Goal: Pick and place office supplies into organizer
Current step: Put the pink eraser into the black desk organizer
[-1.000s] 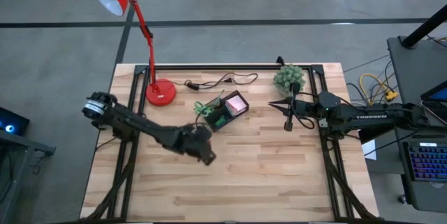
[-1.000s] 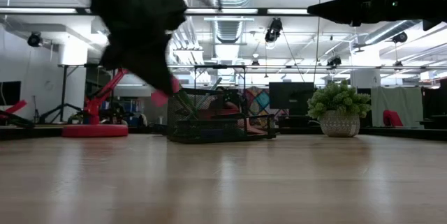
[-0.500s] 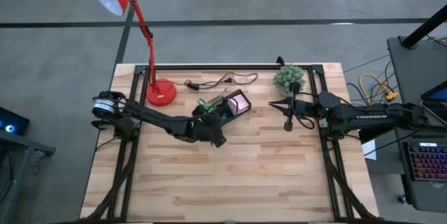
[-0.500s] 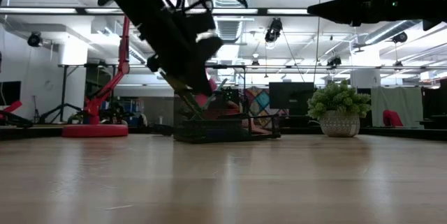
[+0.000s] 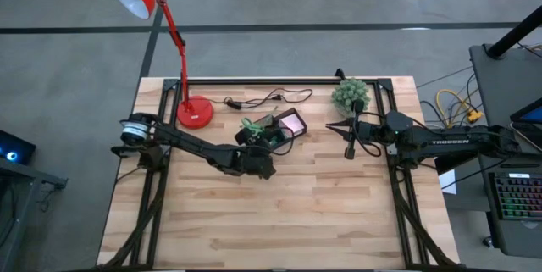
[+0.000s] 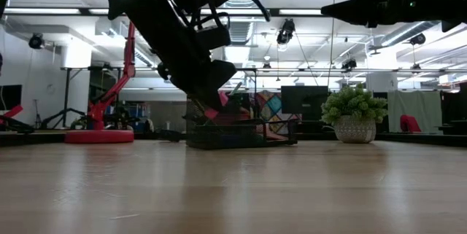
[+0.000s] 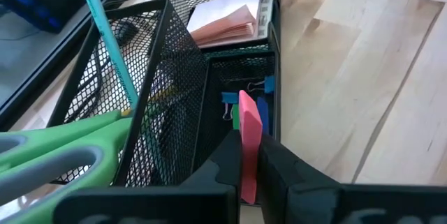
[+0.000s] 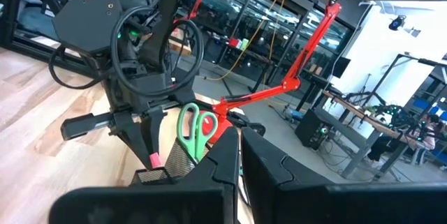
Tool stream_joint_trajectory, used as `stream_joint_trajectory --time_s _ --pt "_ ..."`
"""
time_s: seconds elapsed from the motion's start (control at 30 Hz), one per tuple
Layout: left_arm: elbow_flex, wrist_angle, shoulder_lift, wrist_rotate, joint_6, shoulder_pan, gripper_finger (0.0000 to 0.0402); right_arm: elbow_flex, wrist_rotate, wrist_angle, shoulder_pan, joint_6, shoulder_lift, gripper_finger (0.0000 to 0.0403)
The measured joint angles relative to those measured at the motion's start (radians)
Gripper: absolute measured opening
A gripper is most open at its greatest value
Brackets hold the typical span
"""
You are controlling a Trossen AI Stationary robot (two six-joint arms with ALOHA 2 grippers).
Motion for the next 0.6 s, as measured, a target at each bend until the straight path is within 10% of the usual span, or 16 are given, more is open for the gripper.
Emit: stream_joint_trajectory --time_s 0.6 --pt "0.0 -0.004 0.0 0.002 -0.001 0.0 0.0038 0.0 0.0 0.0 0.0 0.0 0.0 0.0008"
